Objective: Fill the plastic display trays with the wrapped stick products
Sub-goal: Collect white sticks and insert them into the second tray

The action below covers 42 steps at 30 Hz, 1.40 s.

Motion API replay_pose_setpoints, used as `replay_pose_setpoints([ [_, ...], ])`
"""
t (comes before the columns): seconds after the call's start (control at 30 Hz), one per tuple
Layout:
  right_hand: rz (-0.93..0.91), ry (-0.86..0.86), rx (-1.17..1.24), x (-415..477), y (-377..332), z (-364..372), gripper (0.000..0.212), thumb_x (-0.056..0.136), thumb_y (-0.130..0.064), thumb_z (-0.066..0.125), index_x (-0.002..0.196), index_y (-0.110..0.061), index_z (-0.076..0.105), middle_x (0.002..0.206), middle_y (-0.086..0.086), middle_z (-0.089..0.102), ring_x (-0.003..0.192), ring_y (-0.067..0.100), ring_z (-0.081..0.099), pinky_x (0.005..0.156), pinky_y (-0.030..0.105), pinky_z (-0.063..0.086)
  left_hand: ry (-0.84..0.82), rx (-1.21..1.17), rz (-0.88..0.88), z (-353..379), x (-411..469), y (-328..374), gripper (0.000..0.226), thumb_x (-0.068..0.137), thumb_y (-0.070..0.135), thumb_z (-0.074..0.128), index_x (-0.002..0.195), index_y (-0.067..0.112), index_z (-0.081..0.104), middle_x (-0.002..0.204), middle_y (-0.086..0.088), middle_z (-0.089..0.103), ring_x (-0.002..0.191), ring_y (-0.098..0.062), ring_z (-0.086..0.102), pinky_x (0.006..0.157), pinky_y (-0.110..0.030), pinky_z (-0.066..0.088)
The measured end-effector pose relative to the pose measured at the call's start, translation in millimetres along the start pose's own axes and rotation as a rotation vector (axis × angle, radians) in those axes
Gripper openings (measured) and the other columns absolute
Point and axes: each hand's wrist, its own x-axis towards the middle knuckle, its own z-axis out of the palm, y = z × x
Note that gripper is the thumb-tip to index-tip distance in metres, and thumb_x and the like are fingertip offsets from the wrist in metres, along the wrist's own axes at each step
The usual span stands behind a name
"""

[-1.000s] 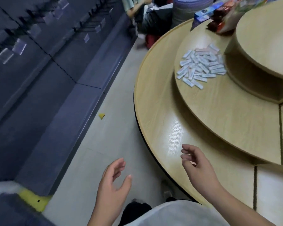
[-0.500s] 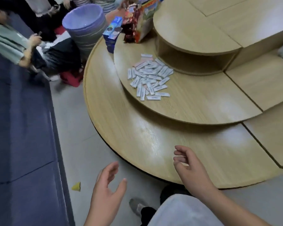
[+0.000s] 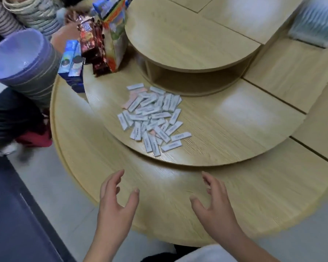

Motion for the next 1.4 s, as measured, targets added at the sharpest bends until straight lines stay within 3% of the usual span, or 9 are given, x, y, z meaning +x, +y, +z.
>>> replay_pose_setpoints([
  [0.1,-0.048,0.023,-0.082,34.6,-28.5,27.4,0.075,0.084,-0.034,0.07,0.147,-0.032,0.03,0.143,-0.018,0.027,0.134,-0.002,0.028,0.109,0.022,0.026,-0.019,0.002,-0.041,-10.8,49.2,-8.4,0.06,0.089,0.026,0.068,0.132,0.057,0.04,0.135,0.029,0.04,0.131,0.001,0.042,0.106,-0.023,0.033],
  [0.23,-0.019,0.113,-0.133,91.8,-53.0,56.7,0.082,0.083,-0.046,0.068,0.15,-0.033,0.023,0.145,-0.023,0.021,0.139,0.0,0.019,0.114,0.028,0.023,-0.033,0.107,-0.056,-16.9,133.0,-19.2,0.07,0.088,0.037,0.068,0.147,0.039,0.031,0.146,0.02,0.03,0.14,-0.009,0.033,0.112,-0.033,0.031],
  [0.37,0.091,0.254,-0.166,148.2,-71.8,70.4,0.092,0.08,-0.062,0.061,0.153,-0.032,0.013,0.157,-0.013,0.014,0.145,0.008,0.011,0.119,0.036,0.018,-0.05,0.178,0.065,-13.4,220.9,-18.6,0.085,0.082,0.051,0.068,0.151,0.038,0.02,0.163,0.014,0.008,0.15,-0.009,0.013,0.111,-0.03,0.023],
  [0.47,0.19,0.407,-0.23,181.9,-70.3,95.9,0.099,0.075,-0.077,0.047,0.153,-0.034,0.005,0.16,-0.015,0.007,0.149,0.011,0.002,0.122,0.043,0.013,-0.142,0.255,0.187,1.3,294.7,-28.5,0.095,0.077,0.061,0.065,0.154,0.033,0.016,0.166,0.011,-0.001,0.153,-0.013,0.005,0.118,-0.038,0.019],
  [0.63,0.225,0.622,-0.328,209.1,-66.5,132.4,0.096,0.076,-0.068,0.045,0.153,-0.021,0.014,0.161,0.002,0.015,0.151,0.021,0.008,0.122,0.049,0.007,-0.275,0.449,0.398,28.8,364.4,-38.7,0.099,0.078,0.074,0.045,0.157,0.025,0.011,0.167,-0.004,-0.002,0.154,-0.019,-0.007,0.124,-0.047,0.007],
  [0.8,0.173,0.629,-0.353,251.0,-78.0,131.3,0.091,0.083,-0.074,0.034,0.155,-0.021,0.014,0.164,0.006,0.015,0.152,0.021,0.008,0.122,0.045,0.005,-0.294,0.484,0.515,52.8,385.1,-34.7,0.097,0.082,0.069,0.041,0.159,0.023,0.004,0.167,-0.012,0.002,0.154,-0.023,-0.006,0.124,-0.048,0.003],
  [0.9,0.155,0.597,-0.394,270.9,-86.3,124.5,0.093,0.084,-0.081,0.026,0.155,-0.022,0.017,0.163,0.007,0.016,0.151,0.023,0.009,0.122,0.042,0.003,-0.328,0.538,0.559,60.6,388.5,-27.3,0.092,0.082,0.069,0.039,0.158,0.024,0.012,0.166,-0.015,0.012,0.154,-0.027,0.003,0.123,-0.052,0.004],
  [1.13,0.175,0.621,-0.503,297.0,-103.5,121.8,0.091,0.078,-0.077,0.041,0.148,-0.019,0.037,0.154,0.011,0.034,0.142,0.033,0.029,0.118,0.056,0.018,-0.314,0.498,0.574,69.0,383.8,-11.8,0.081,0.079,0.063,0.051,0.149,0.025,0.039,0.143,-0.012,0.039,0.132,-0.035,0.035,0.11,-0.053,0.032],
  [1.4,0.157,0.705,-0.505,304.7,-103.1,129.4,0.085,0.076,-0.076,0.049,0.139,-0.019,0.049,0.143,0.008,0.043,0.135,0.031,0.037,0.114,0.051,0.024,-0.22,0.474,0.54,83.8,376.0,-8.3,0.077,0.079,0.063,0.051,0.146,0.028,0.043,0.142,-0.01,0.043,0.127,-0.033,0.037,0.104,-0.053,0.033],
])
